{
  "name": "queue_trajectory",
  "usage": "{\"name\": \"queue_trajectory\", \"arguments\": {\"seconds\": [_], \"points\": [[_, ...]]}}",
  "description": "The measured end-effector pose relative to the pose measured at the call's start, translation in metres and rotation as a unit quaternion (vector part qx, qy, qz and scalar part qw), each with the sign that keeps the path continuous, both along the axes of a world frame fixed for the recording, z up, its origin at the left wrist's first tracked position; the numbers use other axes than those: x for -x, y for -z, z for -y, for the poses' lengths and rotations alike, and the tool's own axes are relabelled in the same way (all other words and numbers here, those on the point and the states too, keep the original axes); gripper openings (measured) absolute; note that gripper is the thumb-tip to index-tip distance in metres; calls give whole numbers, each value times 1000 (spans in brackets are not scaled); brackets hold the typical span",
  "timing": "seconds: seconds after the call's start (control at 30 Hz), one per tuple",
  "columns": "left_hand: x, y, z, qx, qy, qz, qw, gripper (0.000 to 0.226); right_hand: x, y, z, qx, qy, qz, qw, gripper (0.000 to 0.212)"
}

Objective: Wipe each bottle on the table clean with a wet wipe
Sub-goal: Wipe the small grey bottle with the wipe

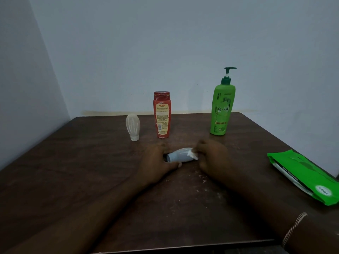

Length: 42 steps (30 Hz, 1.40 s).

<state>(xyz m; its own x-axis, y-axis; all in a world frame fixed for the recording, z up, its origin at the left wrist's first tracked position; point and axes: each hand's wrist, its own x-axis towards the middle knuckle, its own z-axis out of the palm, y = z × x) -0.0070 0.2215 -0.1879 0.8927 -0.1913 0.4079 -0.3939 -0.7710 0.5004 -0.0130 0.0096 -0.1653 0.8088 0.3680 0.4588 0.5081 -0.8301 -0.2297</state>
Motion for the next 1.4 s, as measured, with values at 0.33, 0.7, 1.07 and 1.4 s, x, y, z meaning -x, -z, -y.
{"name": "queue_trajectory", "arguments": {"seconds": [0.33,0.7,1.07,1.4], "points": [[-1,2,2,-3,1,9,1000,39,6,10,-29,-54,-59,5,997,26],[2,0,3,-43,5,51,998,42,-16,10,1,-180,123,-42,975,26],[6,-1,6,-48,7,70,996,36,-1,7,-17,-153,-13,38,987,16],[11,-5,9,-96,16,107,989,42,-13,10,-10,-234,115,-38,965,16]]}}
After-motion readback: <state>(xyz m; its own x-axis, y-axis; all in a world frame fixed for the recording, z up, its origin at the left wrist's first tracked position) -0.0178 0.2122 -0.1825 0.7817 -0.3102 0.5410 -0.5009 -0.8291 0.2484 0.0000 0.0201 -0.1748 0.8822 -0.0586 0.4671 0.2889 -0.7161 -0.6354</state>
